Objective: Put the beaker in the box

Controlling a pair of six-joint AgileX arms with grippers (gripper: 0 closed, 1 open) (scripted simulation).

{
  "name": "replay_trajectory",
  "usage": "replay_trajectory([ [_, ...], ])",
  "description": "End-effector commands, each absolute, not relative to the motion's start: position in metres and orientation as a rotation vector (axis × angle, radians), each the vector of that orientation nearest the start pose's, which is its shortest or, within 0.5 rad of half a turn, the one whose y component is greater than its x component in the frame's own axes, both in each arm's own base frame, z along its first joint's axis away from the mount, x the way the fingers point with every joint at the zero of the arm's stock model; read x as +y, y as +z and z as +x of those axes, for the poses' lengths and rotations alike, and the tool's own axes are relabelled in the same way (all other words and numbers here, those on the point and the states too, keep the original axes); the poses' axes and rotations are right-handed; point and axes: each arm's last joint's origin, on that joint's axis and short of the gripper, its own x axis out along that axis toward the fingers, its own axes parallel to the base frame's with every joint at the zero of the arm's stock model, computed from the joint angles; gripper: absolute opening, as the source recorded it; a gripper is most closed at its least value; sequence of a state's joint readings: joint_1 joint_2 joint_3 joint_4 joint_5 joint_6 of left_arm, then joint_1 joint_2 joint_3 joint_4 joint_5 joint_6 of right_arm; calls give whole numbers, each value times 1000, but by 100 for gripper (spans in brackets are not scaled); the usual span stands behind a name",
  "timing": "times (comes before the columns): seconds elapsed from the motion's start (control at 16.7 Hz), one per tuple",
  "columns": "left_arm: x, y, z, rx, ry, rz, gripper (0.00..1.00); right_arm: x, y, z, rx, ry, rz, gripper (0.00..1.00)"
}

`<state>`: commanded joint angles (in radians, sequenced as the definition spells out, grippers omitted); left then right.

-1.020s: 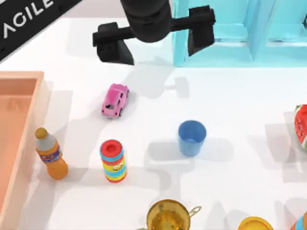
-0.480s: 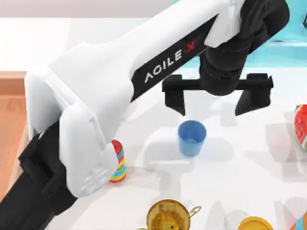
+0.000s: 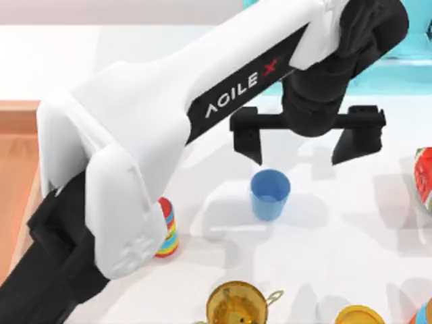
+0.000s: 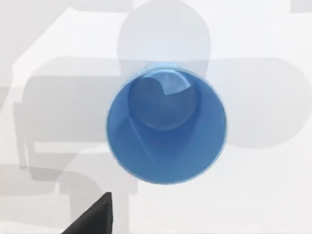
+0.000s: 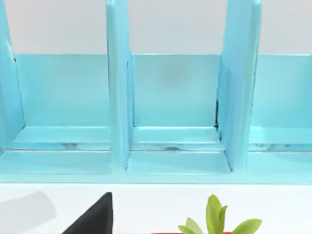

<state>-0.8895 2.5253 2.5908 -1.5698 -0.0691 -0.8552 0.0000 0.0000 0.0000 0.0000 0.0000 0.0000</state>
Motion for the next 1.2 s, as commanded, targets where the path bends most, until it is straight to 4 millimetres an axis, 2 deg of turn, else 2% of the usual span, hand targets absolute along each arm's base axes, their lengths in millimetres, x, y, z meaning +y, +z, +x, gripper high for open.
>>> replay_trajectory([
  [0.18,-376,210,319,1468,-19,12,100,-1,160,106,0,0,0,100],
  [0.42,-376,161,323,1473,-14,17,100,-1,160,106,0,0,0,100],
  [0.54,-375,143,323,1471,-15,16,100,-1,160,106,0,0,0,100],
  [0.66,-374,135,323,1471,-16,15,100,-1,160,106,0,0,0,100],
  [0.9,-374,134,322,1471,-16,15,100,-1,160,106,0,0,0,100],
  [1.2,-374,134,322,1471,-16,15,62,-1,160,106,0,0,0,100],
])
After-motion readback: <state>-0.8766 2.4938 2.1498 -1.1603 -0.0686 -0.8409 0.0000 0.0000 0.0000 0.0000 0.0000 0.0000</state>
